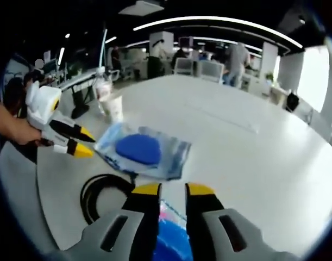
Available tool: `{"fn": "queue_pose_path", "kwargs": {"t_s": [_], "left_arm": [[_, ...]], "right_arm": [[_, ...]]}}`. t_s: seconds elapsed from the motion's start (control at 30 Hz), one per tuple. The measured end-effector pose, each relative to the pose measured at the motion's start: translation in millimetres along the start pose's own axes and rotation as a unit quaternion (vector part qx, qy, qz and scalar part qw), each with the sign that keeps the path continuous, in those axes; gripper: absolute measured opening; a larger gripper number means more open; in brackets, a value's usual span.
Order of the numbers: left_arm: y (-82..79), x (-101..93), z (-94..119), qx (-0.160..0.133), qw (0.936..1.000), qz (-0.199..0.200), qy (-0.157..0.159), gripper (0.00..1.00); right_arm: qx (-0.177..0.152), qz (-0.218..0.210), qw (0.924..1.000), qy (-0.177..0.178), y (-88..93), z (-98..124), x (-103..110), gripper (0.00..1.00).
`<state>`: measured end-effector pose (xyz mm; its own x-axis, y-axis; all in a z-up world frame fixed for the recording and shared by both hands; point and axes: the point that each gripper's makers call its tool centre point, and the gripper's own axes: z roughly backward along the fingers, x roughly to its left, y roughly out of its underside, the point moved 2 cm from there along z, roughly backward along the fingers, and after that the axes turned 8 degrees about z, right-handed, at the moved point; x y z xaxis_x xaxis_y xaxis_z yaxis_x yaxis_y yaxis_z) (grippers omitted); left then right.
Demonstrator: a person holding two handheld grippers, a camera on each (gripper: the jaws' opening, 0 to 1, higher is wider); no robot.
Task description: Arrange the tabletop items into an orderly group along one side of the table until the central work area is clear of visible clutter.
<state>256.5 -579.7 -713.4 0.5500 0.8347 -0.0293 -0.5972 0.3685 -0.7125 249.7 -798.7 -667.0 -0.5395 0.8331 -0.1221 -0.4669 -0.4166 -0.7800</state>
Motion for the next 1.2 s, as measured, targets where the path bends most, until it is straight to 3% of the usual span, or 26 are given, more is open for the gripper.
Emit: {"fn": "queue_pose_path", "kwargs": {"t_s": [0.3, 0.83, 1.2], "left_arm": [[0.6, 6.5, -5, 0.006, 1.0000, 0.004, -0.002, 0.15], [0.7, 11.7, -8, 0.009, 0.9997, 0.021, 0.001, 0.11], [-8.0, 16.5, -7, -0.010, 0.9986, 0.051, 0.006, 0.10]], "right_arm": [[0.000, 0.002, 1.0000, -0.006, -5.5, -11, -1, 0.10], [0.019, 0.000, 0.9997, -0.013, 1.8, -31, -3, 0.11], [0.034, -0.019, 0.9992, -0.011, 7.0, -45, -6, 0.11]]}}
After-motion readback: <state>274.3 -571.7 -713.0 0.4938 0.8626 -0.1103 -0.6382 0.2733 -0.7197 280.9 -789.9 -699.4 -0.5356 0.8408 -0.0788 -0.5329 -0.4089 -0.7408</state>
